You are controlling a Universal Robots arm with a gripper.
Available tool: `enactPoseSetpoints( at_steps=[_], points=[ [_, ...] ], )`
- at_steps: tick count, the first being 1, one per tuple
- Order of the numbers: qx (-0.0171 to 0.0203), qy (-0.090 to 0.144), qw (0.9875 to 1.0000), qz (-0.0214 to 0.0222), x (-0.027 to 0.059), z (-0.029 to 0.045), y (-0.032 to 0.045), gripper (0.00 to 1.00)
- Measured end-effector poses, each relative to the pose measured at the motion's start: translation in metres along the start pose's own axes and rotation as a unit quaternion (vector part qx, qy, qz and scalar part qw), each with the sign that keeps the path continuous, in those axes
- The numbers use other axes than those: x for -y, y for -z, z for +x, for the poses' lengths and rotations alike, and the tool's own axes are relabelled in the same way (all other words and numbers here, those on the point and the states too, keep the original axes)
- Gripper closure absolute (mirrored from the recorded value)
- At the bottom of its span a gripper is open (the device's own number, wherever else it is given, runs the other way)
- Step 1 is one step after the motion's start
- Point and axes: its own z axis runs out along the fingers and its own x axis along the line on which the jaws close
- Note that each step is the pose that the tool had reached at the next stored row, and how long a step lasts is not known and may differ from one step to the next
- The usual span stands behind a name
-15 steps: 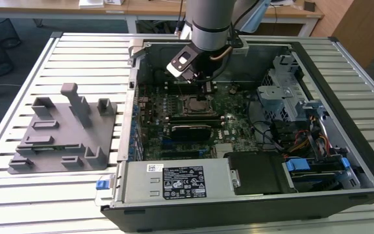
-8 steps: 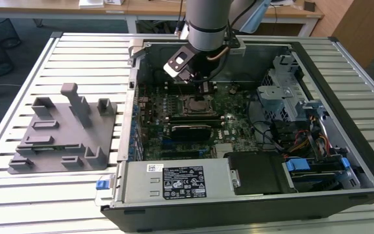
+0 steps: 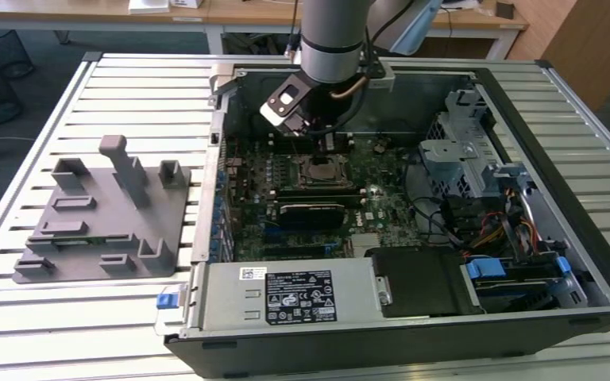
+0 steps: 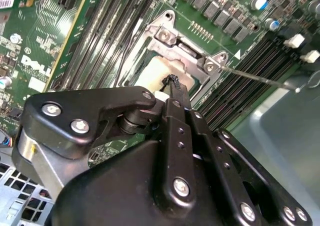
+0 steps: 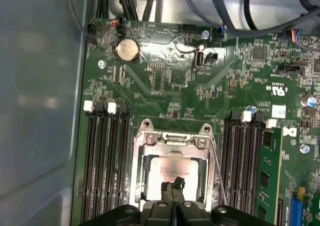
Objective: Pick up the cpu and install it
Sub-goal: 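Install the first cpu locking lever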
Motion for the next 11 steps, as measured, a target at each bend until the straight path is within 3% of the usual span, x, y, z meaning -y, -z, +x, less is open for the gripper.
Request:
enactPoseSetpoints(
  at_steps=[8, 11],
  points=[
    [0.0001, 0.0, 1.0, -0.0004, 0.0118, 0.0007, 0.0003, 0.89],
    [0.0, 0.0, 1.0, -0.0005, 0.0119, 0.0008, 0.0096, 0.89]
  ],
)
